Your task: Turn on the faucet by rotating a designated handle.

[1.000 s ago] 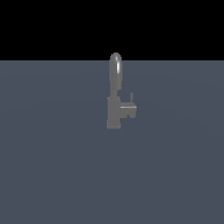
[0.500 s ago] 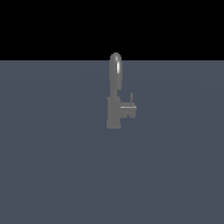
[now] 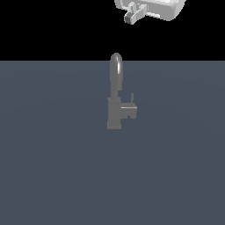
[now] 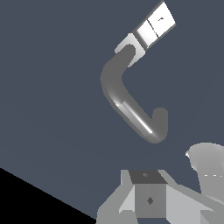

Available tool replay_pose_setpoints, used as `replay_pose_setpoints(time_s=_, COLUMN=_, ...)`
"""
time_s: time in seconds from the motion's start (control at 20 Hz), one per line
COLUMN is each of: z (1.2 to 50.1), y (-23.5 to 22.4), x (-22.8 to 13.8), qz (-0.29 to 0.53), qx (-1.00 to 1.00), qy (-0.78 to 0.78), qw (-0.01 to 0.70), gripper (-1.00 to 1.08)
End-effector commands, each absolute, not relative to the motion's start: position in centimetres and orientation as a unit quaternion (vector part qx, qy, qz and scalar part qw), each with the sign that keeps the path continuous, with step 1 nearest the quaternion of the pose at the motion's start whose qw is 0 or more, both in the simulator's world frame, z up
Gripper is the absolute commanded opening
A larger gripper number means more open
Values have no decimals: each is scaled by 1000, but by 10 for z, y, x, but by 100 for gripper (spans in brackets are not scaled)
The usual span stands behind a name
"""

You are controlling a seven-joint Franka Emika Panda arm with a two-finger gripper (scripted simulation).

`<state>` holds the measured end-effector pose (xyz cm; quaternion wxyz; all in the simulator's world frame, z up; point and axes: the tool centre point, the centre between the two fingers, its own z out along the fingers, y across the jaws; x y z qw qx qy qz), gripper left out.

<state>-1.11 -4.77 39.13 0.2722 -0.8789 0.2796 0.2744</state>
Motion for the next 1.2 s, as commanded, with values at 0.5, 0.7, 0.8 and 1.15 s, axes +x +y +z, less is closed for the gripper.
replay_pose_setpoints(time_s=0.5, z=323, y=-69, x=40, qz=363, qx=-784, qy=357, qw=354, gripper=-100)
replay_pose_setpoints(time_s=0.7, z=295, y=-75, x=54, qz=392, qx=-745, qy=382, qw=381, gripper=-100)
replay_pose_setpoints(time_s=0.8, z=280, y=-78, x=60, qz=407, qx=-722, qy=395, qw=395, gripper=-100)
replay_pose_setpoints(time_s=1.15, z=223, y=-84, x=78, qz=457, qx=-636, qy=439, qw=440, gripper=-100)
